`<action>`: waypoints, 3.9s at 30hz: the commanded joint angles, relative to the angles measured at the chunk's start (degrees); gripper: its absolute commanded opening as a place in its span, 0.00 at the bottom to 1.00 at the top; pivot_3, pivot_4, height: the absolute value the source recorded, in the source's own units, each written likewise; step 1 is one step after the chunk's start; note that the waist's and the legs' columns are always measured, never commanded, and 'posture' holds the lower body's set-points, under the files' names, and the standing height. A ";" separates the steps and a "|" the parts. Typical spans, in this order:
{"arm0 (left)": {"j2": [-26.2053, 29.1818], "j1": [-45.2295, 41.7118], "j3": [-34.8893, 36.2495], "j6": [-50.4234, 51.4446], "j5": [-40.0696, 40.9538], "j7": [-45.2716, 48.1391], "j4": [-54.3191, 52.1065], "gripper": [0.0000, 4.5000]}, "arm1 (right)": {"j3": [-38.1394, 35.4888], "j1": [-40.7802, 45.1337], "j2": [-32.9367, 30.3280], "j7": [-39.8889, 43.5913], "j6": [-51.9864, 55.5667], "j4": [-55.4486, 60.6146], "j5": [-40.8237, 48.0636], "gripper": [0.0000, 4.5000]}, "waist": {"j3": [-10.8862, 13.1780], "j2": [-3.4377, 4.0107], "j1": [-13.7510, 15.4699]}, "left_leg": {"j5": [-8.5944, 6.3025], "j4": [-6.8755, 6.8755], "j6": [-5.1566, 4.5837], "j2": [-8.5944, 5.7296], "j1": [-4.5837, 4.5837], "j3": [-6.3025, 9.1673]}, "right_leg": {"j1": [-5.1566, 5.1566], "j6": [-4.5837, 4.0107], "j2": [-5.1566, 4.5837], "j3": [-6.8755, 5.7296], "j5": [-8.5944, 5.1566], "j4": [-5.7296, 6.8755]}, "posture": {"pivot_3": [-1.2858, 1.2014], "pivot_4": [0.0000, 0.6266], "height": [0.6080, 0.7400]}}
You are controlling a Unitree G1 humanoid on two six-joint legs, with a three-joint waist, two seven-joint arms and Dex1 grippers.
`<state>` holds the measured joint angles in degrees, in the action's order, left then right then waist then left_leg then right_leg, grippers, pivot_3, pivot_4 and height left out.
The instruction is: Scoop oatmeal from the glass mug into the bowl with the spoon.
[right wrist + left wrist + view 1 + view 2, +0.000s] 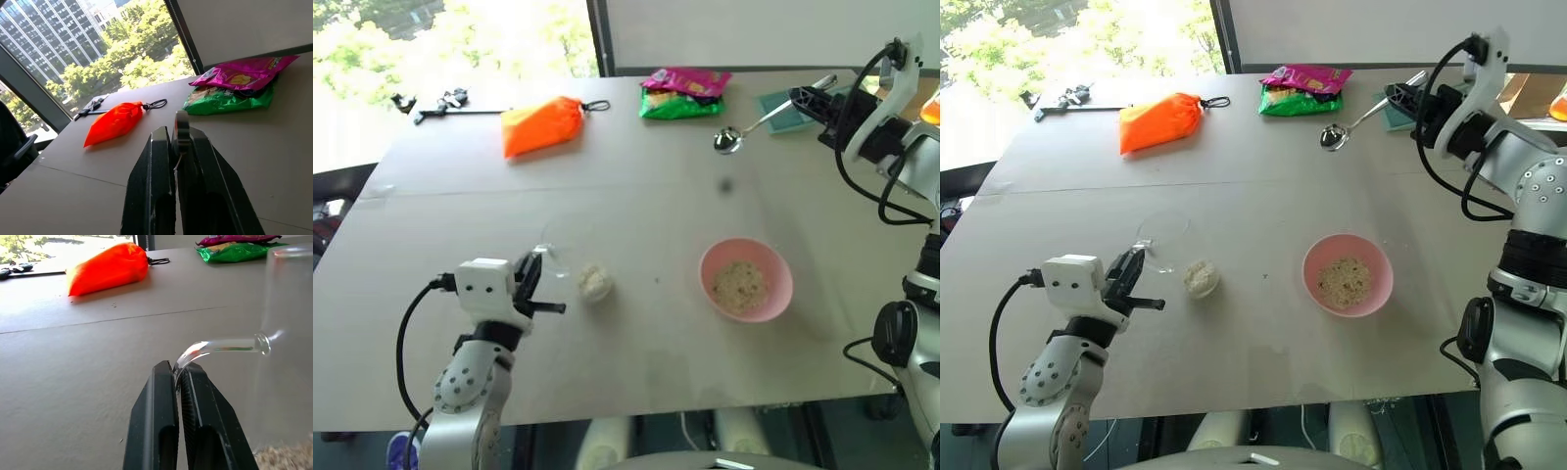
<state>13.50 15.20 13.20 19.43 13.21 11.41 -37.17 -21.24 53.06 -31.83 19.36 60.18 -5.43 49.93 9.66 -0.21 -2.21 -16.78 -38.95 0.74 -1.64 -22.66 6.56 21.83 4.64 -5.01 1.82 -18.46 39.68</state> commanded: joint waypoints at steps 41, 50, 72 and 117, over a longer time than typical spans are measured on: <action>6.16 -50.35 -14.51 -35.71 -9.80 16.71 45.84 0.01 | 17.71 1.06 -0.01 -2.47 1.32 26.03 1.06 0.00 | 0.01 -0.02 -0.35 | 0.06 0.02 0.10 -0.10 -0.22 0.34 | 0.05 0.01 -0.07 -0.33 0.00 -0.19 | 0.52 0.24 1.00; 5.06 -51.60 -16.30 -38.41 -10.75 18.10 47.89 0.01 | 29.31 -1.65 -1.09 3.18 -5.75 27.36 -12.48 0.00 | 0.02 -0.03 -0.36 | 0.06 -0.02 0.10 -0.10 -0.23 0.37 | 0.06 0.01 -0.06 -0.37 0.00 -0.18 | 0.52 0.24 1.00; 3.57 -52.90 -16.85 -39.26 -12.36 17.89 51.15 0.01 | 1.86 5.09 13.52 -9.56 20.88 18.71 10.16 0.00 | 0.02 -0.03 -0.35 | 0.06 -0.20 0.10 -0.11 -0.22 0.40 | 0.05 0.01 -0.06 -0.36 0.00 0.10 | 0.52 0.24 1.00; 3.37 -57.11 -22.78 -43.88 -16.62 22.95 60.05 0.01 | -9.23 -9.08 -8.20 -42.64 12.00 0.86 63.07 0.00 | 0.02 -0.03 -0.38 | 0.06 -0.24 0.06 -0.08 -0.28 -0.04 | 0.01 0.01 -0.04 -0.30 0.00 0.12 | 0.52 0.24 1.00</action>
<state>16.82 -40.06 -9.65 -22.12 -3.40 34.30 24.14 -29.01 43.84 -38.53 -25.15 73.13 -6.77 111.02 9.68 -0.23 -2.59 -16.72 -39.19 0.80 -1.72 -22.94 6.52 21.84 4.66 -5.05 1.52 -18.46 39.80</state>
